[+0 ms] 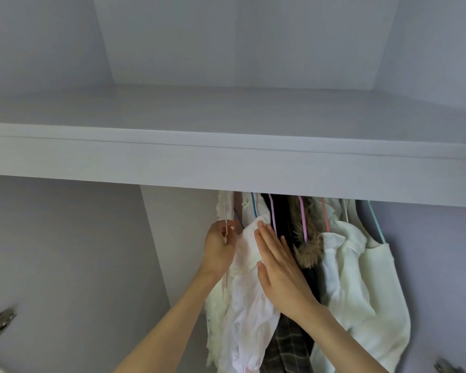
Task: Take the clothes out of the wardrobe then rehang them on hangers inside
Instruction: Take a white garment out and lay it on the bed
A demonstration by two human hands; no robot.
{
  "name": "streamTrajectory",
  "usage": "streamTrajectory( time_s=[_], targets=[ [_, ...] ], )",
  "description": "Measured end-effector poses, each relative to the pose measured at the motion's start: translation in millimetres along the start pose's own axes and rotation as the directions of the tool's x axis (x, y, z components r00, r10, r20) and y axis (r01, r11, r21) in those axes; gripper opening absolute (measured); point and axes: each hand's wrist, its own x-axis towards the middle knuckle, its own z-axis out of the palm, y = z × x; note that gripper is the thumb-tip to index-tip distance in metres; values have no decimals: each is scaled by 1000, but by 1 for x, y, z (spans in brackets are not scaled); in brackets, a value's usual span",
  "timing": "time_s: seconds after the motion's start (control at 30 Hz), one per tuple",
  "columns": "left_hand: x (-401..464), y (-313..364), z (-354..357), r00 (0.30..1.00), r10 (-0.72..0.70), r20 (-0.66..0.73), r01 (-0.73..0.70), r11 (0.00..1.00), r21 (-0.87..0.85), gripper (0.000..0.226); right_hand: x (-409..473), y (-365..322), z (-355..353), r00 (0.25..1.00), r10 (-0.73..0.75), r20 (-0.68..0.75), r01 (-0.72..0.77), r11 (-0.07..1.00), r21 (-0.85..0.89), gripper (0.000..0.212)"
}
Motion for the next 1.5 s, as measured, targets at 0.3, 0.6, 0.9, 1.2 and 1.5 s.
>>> streamTrajectory(
  time_s=[0.3,0.6,0.9,1.2,1.5],
  targets=[
    [-2,-9,-22,984,145,-104,-134,985,108,19,1,1,-1,1000,-7,-2,7,997,73,56],
    [-63,-33,-60,979,118,-166,-99,988,119,19,4,-19,-20,984,-88,-152,106,988,109,41],
    [-164,-47,-113,966,175,-189,-113,948,298,16,31,-136,-34,943,38,332,-264,693,671,47],
    [-244,-61,-141,979,149,-137,-64,871,488,33,33,-235,-21,714,219,665,-698,157,699,10],
    [-300,-75,-210,983,49,-176,82,741,666,50,-19,-264,-18,881,55,469,-400,615,679,32]
  ],
)
